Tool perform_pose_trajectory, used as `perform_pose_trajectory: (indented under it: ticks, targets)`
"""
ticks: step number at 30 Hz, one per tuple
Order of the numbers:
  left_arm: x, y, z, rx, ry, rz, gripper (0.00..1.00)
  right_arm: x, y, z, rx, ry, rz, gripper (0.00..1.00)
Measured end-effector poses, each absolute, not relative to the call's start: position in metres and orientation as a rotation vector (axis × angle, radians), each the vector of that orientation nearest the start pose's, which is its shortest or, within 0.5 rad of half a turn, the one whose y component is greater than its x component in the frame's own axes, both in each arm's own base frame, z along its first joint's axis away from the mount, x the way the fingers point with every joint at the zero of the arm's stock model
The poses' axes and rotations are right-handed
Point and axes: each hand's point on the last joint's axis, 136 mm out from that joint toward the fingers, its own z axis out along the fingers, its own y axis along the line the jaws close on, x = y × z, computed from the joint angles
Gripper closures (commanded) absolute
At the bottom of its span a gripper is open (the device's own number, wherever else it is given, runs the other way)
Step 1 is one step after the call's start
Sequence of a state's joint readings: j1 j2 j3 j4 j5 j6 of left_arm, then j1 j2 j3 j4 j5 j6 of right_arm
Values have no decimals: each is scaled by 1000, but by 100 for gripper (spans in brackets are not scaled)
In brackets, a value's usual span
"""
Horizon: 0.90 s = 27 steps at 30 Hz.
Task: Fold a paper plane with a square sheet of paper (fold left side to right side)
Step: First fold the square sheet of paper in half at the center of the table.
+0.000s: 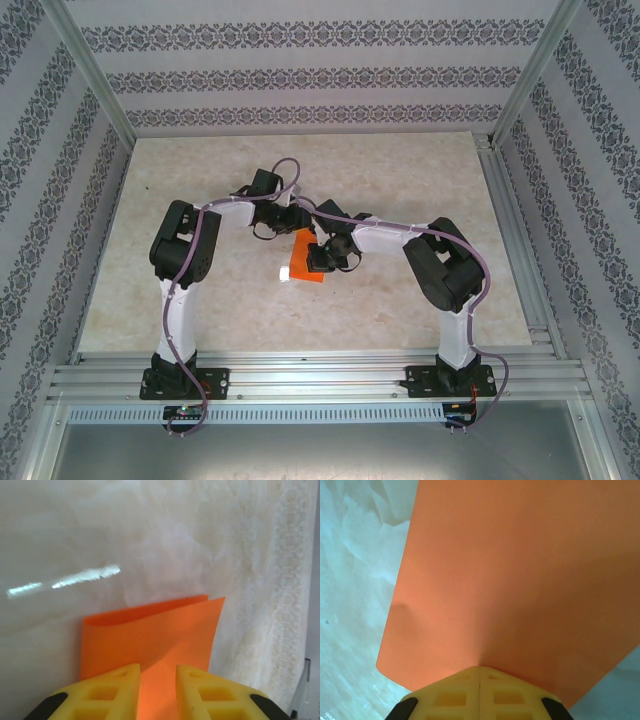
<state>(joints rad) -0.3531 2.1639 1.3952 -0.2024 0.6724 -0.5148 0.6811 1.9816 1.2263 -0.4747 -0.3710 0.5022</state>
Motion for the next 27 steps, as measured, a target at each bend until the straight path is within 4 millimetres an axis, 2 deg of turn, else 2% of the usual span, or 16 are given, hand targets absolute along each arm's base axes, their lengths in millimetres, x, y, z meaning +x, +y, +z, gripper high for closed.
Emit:
perform_pose_trajectory:
  ticks: [8,22,27]
  targets:
    - [466,-260,32,74,2635,-1016,73,289,316,10,-368,2952,734,95]
    - [475,-259,30,105,2663,-967,71,289,315,10,-367,2951,730,95]
    - [484,-247,37,103,2638,-912,71,289,315,10,-367,2950,730,95]
